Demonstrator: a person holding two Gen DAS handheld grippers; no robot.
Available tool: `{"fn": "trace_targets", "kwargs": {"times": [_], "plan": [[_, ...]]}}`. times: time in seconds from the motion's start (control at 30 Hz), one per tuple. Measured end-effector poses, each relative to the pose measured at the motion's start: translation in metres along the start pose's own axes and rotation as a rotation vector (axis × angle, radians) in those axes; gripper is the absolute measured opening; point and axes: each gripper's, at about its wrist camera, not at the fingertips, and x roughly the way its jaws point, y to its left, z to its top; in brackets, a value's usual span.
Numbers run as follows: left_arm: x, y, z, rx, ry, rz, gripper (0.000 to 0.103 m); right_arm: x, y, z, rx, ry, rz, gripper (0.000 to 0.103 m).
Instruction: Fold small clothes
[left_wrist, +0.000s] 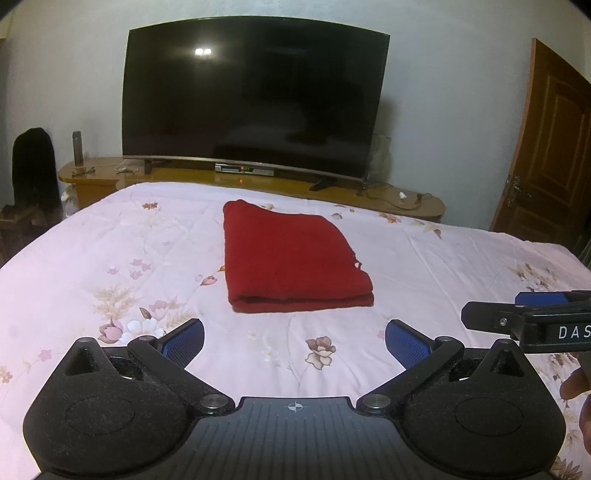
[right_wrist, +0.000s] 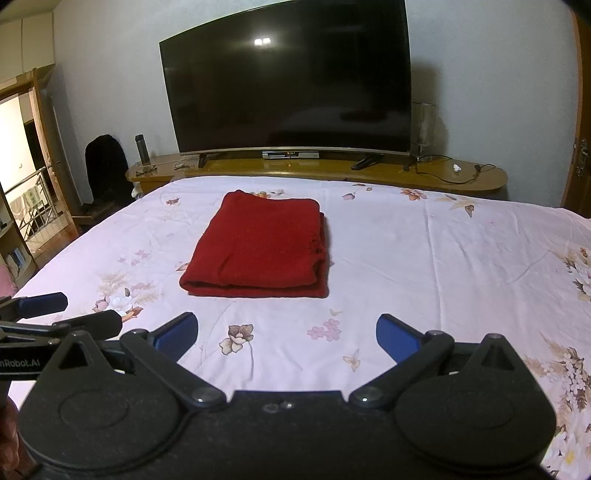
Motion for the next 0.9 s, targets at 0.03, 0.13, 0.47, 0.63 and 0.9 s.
{"fn": "trace_targets", "kwargs": {"times": [0.03, 0.13, 0.47, 0.63, 0.9], "plan": [[-0.0001, -0.0002, 0.0, -0.001, -0.002, 0.001, 0.103, 0.0004, 0.0, 0.0, 0.0, 0.001, 0.0, 0.102], [0.0, -0.0002, 0.0, -0.001, -0.001, 0.001, 0.103, 0.0015, 0.0015, 0.0007, -0.002, 0.001, 0.001, 0.102], [0.0017, 0.0035, 0.0004, -0.005, -0.013, -0.001, 0.103, 0.0024, 0.0037, 0.0026, -0.009, -0.002, 0.0, 0.102], [0.0019, 0.0065, -0.0011, -0.017, -0.022, -0.011, 0.103, 0.0028, 0.004, 0.0025, -0.011, -0.002, -0.001, 0.102], [-0.0003, 0.0013, -0.003, 0.021, -0.033, -0.039, 0.103, 0.0049, 0.0027, 0.0039, -0.012, -0.006, -0.002, 0.102]]}}
